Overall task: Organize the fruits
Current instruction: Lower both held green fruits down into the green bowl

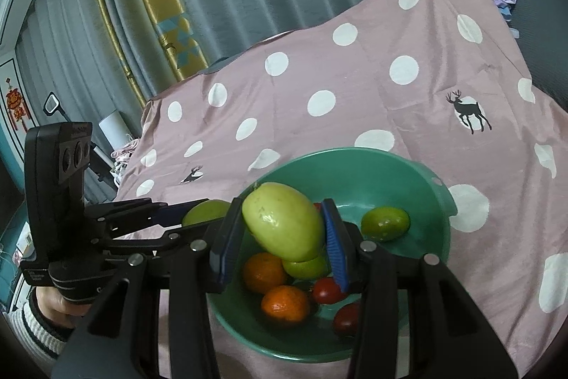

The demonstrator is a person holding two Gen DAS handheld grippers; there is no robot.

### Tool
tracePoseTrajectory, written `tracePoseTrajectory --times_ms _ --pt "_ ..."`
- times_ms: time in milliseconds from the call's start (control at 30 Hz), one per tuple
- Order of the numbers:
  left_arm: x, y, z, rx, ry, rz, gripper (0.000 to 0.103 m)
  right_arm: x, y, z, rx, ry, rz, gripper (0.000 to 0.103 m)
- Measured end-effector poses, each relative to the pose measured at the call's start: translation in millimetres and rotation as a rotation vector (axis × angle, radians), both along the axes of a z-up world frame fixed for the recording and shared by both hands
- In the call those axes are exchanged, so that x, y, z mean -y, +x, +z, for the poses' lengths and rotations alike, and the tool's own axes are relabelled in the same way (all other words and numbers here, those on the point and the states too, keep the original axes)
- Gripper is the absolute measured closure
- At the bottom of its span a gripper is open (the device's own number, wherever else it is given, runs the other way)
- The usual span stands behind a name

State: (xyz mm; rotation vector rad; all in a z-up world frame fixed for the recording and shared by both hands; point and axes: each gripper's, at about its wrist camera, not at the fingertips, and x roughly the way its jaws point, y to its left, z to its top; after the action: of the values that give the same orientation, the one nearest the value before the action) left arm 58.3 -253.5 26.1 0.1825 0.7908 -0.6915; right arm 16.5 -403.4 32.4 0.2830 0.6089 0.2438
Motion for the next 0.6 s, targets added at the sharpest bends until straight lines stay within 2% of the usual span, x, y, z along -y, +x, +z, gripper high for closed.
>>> tracePoseTrajectory --times_ms 600 --pt "26.8 4.3 -8.4 -0.010 0.067 -0.043 0.065 12.8 5.3 -8.8 -0.042 -0.015 -0.042 0.059"
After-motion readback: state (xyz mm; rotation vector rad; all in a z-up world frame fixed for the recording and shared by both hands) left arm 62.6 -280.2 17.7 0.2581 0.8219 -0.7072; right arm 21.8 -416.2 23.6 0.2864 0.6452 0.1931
